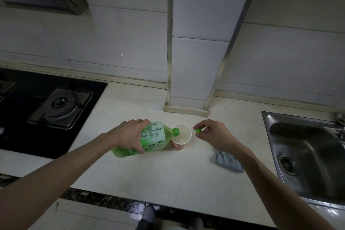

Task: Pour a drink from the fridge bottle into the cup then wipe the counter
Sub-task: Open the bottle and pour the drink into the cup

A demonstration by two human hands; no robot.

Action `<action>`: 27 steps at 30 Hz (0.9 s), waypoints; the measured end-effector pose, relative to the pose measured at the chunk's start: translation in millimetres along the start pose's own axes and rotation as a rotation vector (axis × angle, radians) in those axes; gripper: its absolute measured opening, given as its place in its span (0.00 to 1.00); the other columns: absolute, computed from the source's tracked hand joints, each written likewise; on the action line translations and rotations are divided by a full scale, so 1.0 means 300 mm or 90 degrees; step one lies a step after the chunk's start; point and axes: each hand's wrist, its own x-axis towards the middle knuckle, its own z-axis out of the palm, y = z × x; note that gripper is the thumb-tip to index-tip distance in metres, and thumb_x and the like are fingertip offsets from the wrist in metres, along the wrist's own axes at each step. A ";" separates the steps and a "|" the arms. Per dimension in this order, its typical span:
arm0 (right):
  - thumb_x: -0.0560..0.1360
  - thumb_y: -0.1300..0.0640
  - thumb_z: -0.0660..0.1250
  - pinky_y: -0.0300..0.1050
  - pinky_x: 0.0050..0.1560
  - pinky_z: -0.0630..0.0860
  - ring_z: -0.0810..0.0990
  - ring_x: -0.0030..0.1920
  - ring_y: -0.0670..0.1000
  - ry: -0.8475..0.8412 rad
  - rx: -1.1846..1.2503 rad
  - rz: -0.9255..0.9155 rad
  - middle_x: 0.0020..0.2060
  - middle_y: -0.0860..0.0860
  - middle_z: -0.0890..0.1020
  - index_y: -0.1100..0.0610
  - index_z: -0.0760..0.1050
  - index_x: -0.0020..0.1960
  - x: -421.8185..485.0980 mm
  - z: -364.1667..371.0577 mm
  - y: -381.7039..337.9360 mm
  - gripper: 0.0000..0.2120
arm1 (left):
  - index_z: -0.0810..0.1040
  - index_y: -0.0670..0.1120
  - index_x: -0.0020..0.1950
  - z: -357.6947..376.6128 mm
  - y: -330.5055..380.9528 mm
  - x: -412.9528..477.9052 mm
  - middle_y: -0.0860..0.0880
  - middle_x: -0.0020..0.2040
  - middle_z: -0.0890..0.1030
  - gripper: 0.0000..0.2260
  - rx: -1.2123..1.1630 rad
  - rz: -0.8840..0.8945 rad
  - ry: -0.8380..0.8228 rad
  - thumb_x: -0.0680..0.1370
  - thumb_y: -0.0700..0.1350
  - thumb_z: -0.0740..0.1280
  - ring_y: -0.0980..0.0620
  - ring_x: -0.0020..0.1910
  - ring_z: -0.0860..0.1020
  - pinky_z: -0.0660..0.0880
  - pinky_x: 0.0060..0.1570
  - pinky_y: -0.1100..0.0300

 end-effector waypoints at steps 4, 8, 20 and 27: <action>0.77 0.57 0.68 0.35 0.48 0.75 0.81 0.48 0.47 -0.002 0.002 0.003 0.51 0.48 0.81 0.54 0.78 0.61 -0.003 -0.001 0.004 0.12 | 0.64 0.52 0.69 -0.003 0.006 0.003 0.54 0.55 0.74 0.39 0.017 0.006 -0.001 0.63 0.58 0.77 0.54 0.50 0.75 0.78 0.48 0.58; 0.78 0.57 0.68 0.32 0.46 0.73 0.80 0.48 0.46 -0.007 -0.008 -0.002 0.52 0.48 0.80 0.53 0.78 0.61 0.000 -0.002 0.009 0.12 | 0.64 0.52 0.70 -0.006 0.010 0.011 0.54 0.55 0.74 0.39 0.035 0.010 0.004 0.63 0.59 0.76 0.54 0.50 0.74 0.77 0.48 0.59; 0.77 0.56 0.68 0.31 0.45 0.74 0.80 0.46 0.43 -0.013 -0.019 0.004 0.54 0.48 0.81 0.52 0.79 0.60 0.011 0.008 0.042 0.12 | 0.62 0.52 0.72 -0.007 0.002 0.027 0.53 0.57 0.74 0.42 0.064 0.007 0.006 0.63 0.59 0.76 0.54 0.52 0.74 0.76 0.51 0.58; 0.77 0.56 0.69 0.28 0.42 0.72 0.78 0.44 0.40 -0.010 -0.019 0.004 0.51 0.45 0.80 0.52 0.79 0.59 0.028 0.008 0.044 0.11 | 0.63 0.53 0.70 -0.012 -0.006 0.036 0.54 0.55 0.74 0.40 0.070 0.000 0.006 0.63 0.59 0.76 0.54 0.51 0.74 0.76 0.49 0.58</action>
